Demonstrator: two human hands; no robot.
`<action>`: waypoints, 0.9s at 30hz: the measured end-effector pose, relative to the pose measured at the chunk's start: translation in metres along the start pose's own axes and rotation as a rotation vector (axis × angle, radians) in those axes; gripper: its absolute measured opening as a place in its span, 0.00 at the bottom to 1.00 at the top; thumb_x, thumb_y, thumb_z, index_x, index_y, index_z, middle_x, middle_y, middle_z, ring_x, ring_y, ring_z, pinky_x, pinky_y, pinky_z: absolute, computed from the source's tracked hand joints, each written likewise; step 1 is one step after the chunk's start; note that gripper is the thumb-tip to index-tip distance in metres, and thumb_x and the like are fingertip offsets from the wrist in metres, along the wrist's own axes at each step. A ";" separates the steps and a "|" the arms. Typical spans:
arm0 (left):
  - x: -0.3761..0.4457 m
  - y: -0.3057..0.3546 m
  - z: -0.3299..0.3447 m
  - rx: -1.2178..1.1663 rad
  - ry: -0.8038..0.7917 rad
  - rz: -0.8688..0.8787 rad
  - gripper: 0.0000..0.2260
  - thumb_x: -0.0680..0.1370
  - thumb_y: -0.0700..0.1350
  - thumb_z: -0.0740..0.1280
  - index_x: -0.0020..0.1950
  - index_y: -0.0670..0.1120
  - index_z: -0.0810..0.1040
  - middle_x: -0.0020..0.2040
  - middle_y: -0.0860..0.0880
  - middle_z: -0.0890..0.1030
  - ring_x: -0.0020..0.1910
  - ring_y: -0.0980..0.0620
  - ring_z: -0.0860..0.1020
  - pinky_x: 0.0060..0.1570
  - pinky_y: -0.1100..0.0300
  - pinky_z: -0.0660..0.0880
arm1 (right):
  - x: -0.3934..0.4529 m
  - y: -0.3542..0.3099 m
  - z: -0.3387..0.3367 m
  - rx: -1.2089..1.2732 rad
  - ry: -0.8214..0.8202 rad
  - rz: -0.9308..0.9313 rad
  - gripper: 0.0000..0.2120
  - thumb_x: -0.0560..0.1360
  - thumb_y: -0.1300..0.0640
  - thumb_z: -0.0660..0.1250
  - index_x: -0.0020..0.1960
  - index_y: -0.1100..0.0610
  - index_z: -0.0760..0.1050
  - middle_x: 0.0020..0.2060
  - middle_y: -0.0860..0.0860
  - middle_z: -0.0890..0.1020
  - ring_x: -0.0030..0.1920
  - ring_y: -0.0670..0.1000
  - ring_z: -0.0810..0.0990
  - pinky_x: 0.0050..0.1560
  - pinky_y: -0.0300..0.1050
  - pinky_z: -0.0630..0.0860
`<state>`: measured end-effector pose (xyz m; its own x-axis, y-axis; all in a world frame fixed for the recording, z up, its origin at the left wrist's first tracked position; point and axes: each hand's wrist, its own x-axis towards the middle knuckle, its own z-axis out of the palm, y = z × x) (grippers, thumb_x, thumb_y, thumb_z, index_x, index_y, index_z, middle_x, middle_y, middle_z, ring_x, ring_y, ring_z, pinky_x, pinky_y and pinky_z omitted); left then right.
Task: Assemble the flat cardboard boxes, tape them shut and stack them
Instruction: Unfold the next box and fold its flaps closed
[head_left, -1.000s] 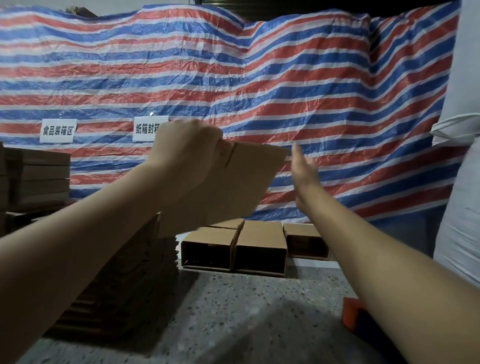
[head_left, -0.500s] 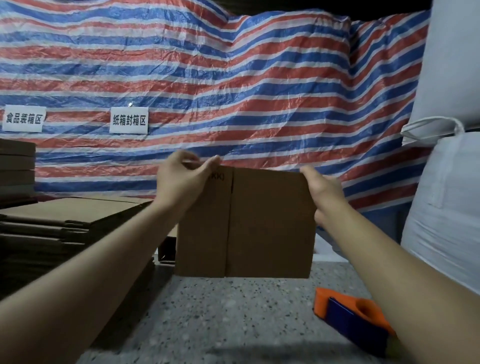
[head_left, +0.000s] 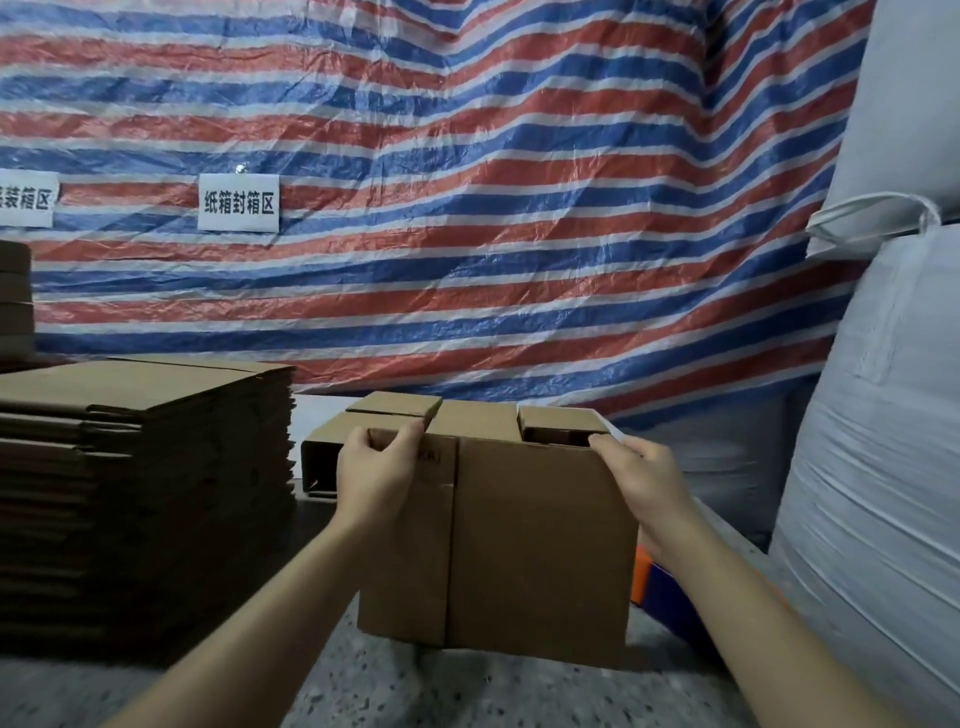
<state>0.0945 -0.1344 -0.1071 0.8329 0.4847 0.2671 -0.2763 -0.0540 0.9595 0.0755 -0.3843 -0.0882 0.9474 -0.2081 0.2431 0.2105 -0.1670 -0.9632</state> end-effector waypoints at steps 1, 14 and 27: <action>0.003 0.001 0.001 -0.001 -0.006 0.013 0.17 0.73 0.58 0.71 0.47 0.44 0.78 0.44 0.44 0.83 0.45 0.45 0.81 0.49 0.44 0.79 | 0.004 -0.002 -0.002 -0.003 -0.024 -0.009 0.18 0.79 0.52 0.68 0.51 0.69 0.79 0.44 0.67 0.83 0.39 0.58 0.81 0.41 0.50 0.75; 0.037 -0.010 0.015 0.025 -0.027 0.108 0.16 0.74 0.61 0.70 0.47 0.48 0.78 0.41 0.49 0.83 0.42 0.51 0.81 0.39 0.55 0.76 | 0.054 0.008 0.015 0.111 -0.159 0.057 0.12 0.81 0.55 0.64 0.52 0.62 0.83 0.48 0.65 0.84 0.44 0.59 0.84 0.46 0.54 0.80; 0.043 -0.023 0.015 -0.061 -0.041 0.004 0.17 0.73 0.64 0.70 0.50 0.53 0.78 0.43 0.52 0.84 0.45 0.51 0.82 0.47 0.52 0.79 | 0.074 0.022 0.008 0.384 -0.443 0.109 0.19 0.78 0.48 0.61 0.57 0.57 0.85 0.53 0.59 0.85 0.52 0.55 0.84 0.57 0.56 0.78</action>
<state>0.1441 -0.1251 -0.1167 0.8506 0.4480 0.2753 -0.3072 -0.0015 0.9516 0.1523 -0.3960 -0.0922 0.9614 0.2316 0.1488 0.0999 0.2102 -0.9725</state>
